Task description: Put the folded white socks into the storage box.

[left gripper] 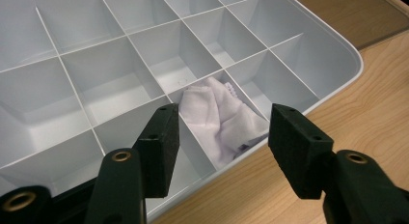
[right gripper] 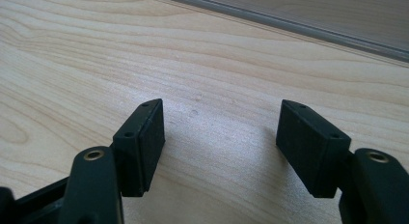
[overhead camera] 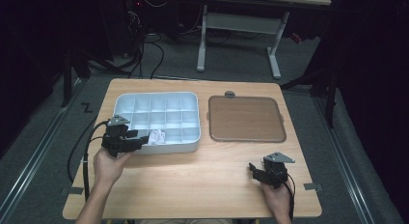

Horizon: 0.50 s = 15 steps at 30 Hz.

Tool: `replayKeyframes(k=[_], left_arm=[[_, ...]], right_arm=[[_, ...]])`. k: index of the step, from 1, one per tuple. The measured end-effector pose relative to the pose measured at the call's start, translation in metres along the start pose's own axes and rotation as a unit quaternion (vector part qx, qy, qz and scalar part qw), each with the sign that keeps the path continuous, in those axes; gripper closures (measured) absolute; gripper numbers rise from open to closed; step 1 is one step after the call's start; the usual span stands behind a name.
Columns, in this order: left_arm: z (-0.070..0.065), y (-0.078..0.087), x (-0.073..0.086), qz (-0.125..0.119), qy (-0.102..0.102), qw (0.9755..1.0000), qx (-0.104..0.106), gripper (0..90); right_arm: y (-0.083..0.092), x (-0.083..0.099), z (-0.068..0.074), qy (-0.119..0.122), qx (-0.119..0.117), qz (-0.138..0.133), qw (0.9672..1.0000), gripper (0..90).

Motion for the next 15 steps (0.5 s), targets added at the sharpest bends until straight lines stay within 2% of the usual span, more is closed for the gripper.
replayKeyframes(k=[15], left_arm=[[0.002, 0.016, 0.004, -0.014, 0.012, 0.9998, 0.005, 44.8]], right_arm=[[0.000, 0.000, 0.000, -0.001, 0.000, 0.000, 1.0000, 34.7]])
Point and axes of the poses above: each handheld gripper's, and its own axes: y roughly backward along the jaws, x roughly out of its underside, z roughly to its left, the point moved 6 cm from there along -y, roughly forward along the jaws, and after that the axes turned 10 degrees about x, right-handed, at the moved point
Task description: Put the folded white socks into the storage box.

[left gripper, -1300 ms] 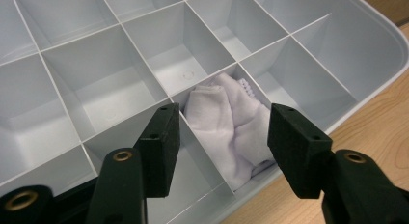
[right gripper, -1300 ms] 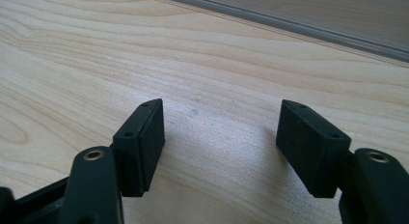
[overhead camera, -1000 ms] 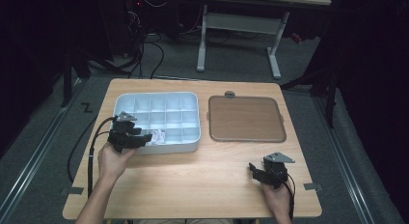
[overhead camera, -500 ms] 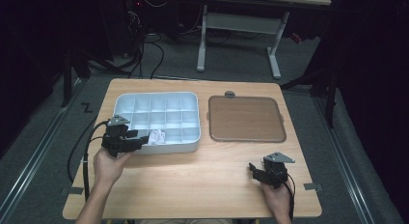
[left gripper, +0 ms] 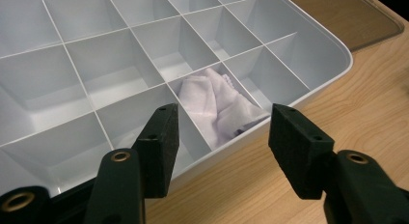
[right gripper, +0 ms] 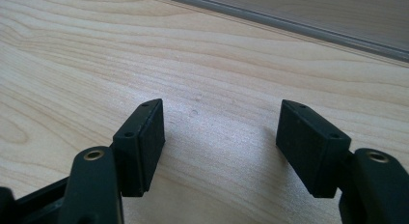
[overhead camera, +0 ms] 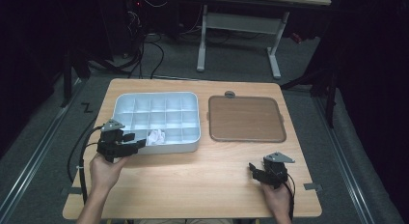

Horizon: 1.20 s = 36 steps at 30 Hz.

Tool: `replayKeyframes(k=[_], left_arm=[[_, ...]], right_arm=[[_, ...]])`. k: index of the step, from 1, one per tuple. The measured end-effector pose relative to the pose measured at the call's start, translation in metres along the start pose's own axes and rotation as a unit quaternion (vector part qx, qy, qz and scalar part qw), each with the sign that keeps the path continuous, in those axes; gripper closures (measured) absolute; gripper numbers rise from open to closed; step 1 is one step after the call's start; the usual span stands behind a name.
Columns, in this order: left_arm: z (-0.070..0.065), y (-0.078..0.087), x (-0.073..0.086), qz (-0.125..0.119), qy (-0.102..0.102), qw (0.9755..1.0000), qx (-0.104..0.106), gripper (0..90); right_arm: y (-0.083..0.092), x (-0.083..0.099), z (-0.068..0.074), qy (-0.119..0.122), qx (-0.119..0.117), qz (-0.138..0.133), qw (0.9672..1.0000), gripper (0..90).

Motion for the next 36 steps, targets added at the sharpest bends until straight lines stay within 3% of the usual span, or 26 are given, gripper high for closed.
replayKeyframes(k=[36], left_arm=[[0.000, 0.023, 0.018, -0.011, 0.015, 0.9998, 0.009, 44.1]], right_arm=[[0.000, 0.000, 0.000, 0.001, 0.000, -0.001, 1.0000, 34.8]])
Point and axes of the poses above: each handheld gripper's, and its own axes: y roughly backward along the jaws, x roughly out of its underside, z roughly to its left, the point moved 6 cm from there along -y, roughly forward along the jaws, and after that the axes turned 10 degrees about x, right-handed, at the moved point
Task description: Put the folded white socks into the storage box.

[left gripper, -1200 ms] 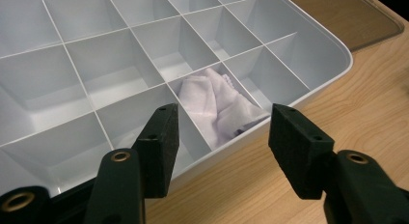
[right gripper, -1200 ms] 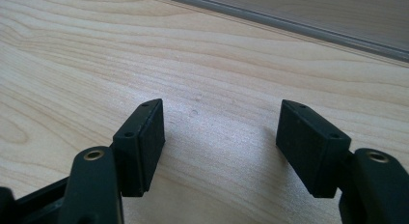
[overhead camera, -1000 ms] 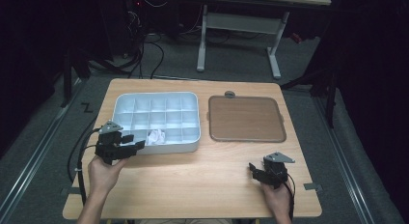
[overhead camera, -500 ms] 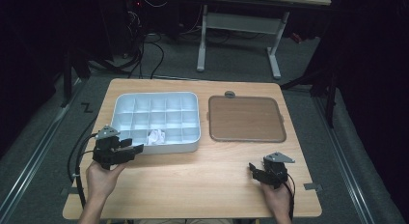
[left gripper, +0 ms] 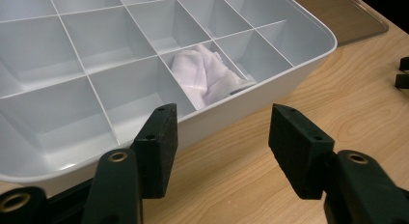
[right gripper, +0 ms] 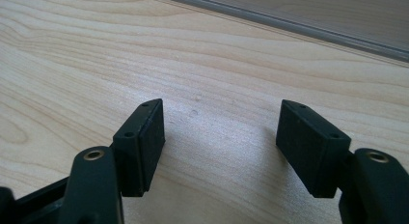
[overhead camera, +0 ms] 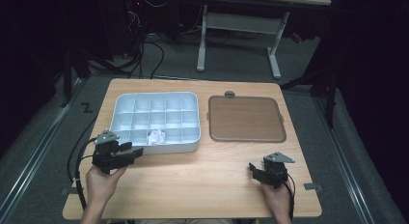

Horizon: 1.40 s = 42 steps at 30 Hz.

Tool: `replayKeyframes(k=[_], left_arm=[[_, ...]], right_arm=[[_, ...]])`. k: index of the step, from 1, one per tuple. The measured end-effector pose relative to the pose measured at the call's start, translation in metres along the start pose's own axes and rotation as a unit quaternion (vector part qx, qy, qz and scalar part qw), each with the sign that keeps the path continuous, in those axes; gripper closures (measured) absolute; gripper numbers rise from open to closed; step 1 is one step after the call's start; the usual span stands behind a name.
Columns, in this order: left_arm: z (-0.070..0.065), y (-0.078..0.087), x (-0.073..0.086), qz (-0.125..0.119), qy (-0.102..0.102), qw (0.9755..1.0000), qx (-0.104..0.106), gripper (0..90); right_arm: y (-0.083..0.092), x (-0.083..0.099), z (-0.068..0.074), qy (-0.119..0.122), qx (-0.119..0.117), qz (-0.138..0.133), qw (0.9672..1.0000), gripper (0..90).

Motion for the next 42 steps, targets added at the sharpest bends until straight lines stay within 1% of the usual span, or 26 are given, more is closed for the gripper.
replayKeyframes(k=[11, 13, 15, 26, 27, 30, 31, 35, 36, 38, 42], left_arm=[[-0.001, 0.002, 0.007, -0.001, 0.008, 1.0000, 0.005, 43.9], [0.001, 0.003, 0.009, 0.001, 0.007, 1.0000, 0.004, 44.0], [0.001, 0.003, 0.010, 0.000, 0.012, 0.9999, 0.004, 43.9], [0.004, 0.007, 0.017, 0.002, 0.014, 0.9999, 0.002, 43.7], [0.005, 0.008, 0.018, 0.000, 0.019, 0.9998, 0.002, 43.6], [0.007, 0.009, 0.020, 0.001, 0.020, 0.9998, 0.001, 43.6], [0.007, 0.009, 0.021, 0.000, 0.024, 0.9997, 0.001, 43.6], [0.009, 0.009, 0.024, 0.002, 0.023, 0.9997, -0.001, 43.5], [0.010, 0.010, 0.024, 0.000, 0.028, 0.9996, -0.001, 43.2], [0.012, 0.010, 0.026, 0.002, 0.026, 0.9996, -0.003, 43.0], [0.013, 0.011, 0.029, 0.001, 0.030, 0.9995, -0.003, 42.8]], right_arm=[[0.000, 0.000, 0.000, -0.002, 0.000, 0.001, 1.0000, 34.8], [0.000, 0.000, 0.000, -0.001, 0.000, 0.000, 1.0000, 34.8], [0.000, 0.000, 0.000, -0.001, 0.000, 0.001, 1.0000, 34.8], [0.000, 0.000, 0.000, -0.001, 0.000, 0.001, 1.0000, 34.8], [0.000, 0.000, 0.000, -0.001, 0.000, 0.000, 1.0000, 34.8], [0.000, 0.000, 0.000, -0.001, 0.000, 0.001, 1.0000, 34.8], [0.000, 0.000, 0.000, -0.001, 0.000, 0.000, 1.0000, 34.8], [0.000, 0.000, 0.000, -0.001, 0.000, 0.000, 1.0000, 34.8], [0.000, 0.000, 0.000, -0.001, 0.000, 0.001, 1.0000, 34.8], [0.000, 0.000, 0.000, -0.001, 0.000, 0.001, 1.0000, 34.8], [0.000, 0.000, 0.000, -0.001, 0.000, 0.001, 1.0000, 34.8]])
Point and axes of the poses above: each handheld gripper's, and its own axes: y roughly backward along the jaws, x roughly out of its underside, z roughly to its left, the point moved 6 cm from there along -y, roughly forward along the jaws, and after that the axes turned 10 degrees about x, right-handed, at the moved point
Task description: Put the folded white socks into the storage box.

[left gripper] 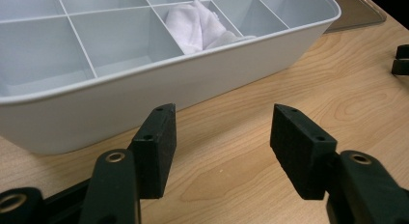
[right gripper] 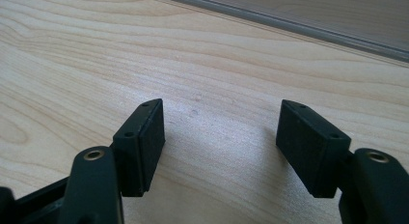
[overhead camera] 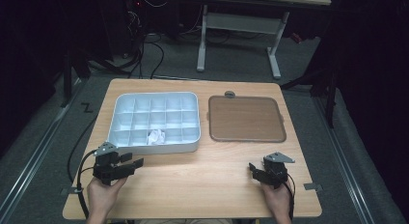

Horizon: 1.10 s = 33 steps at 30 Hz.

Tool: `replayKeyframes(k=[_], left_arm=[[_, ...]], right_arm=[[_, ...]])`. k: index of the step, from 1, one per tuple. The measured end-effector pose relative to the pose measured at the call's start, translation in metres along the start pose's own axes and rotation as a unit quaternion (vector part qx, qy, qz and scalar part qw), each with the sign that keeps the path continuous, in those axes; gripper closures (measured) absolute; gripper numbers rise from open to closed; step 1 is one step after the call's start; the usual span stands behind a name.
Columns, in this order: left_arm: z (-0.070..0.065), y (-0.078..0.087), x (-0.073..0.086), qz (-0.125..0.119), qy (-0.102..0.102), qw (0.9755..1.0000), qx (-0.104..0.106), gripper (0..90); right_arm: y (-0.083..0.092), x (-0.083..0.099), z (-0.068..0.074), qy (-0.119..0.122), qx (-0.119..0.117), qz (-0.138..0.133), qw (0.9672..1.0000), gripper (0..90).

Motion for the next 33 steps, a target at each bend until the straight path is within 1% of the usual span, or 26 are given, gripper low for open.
replayKeyframes(k=[14, 18, 20, 23, 25, 28, 29, 30, 33], left_arm=[[0.009, 0.002, 0.010, 0.003, 0.012, 0.9999, -0.005, 42.1], [0.011, 0.002, 0.012, 0.001, 0.019, 0.9998, -0.006, 42.0], [0.012, 0.002, 0.013, 0.001, 0.019, 0.9998, -0.006, 42.0], [0.015, 0.001, 0.017, 0.001, 0.028, 0.9996, -0.006, 42.0], [0.016, 0.000, 0.018, 0.002, 0.027, 0.9996, -0.007, 41.9], [0.018, -0.002, 0.023, 0.003, 0.031, 0.9995, -0.008, 41.8], [0.018, -0.002, 0.024, 0.002, 0.035, 0.9994, -0.007, 41.8], [0.019, -0.002, 0.025, 0.004, 0.033, 0.9994, -0.007, 41.8], [0.020, -0.004, 0.028, 0.005, 0.036, 0.9993, -0.008, 41.7]], right_arm=[[0.000, 0.000, 0.000, 0.000, 0.000, 0.000, 1.0000, 34.8], [0.000, 0.000, 0.000, 0.000, 0.000, 0.000, 1.0000, 34.8], [0.000, 0.000, 0.000, 0.000, 0.000, 0.000, 1.0000, 34.8], [0.000, 0.000, 0.000, 0.001, 0.000, 0.000, 1.0000, 34.8], [0.000, 0.000, 0.000, 0.000, 0.000, 0.000, 1.0000, 34.8], [0.000, 0.000, 0.000, 0.001, 0.000, 0.000, 1.0000, 34.8], [0.000, 0.000, 0.000, 0.000, 0.000, 0.000, 1.0000, 34.8], [0.000, 0.000, 0.000, 0.000, 0.000, 0.000, 1.0000, 34.8], [0.000, 0.000, 0.000, 0.000, 0.000, 0.000, 1.0000, 34.8]])
Point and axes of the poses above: each handheld gripper's, and its own axes: y roughly backward along the jaws, x roughly out of its underside, z roughly to its left, the point moved 6 cm from there along -y, roughly forward along the jaws, and after that the axes turned 10 degrees about x, right-handed, at the moved point
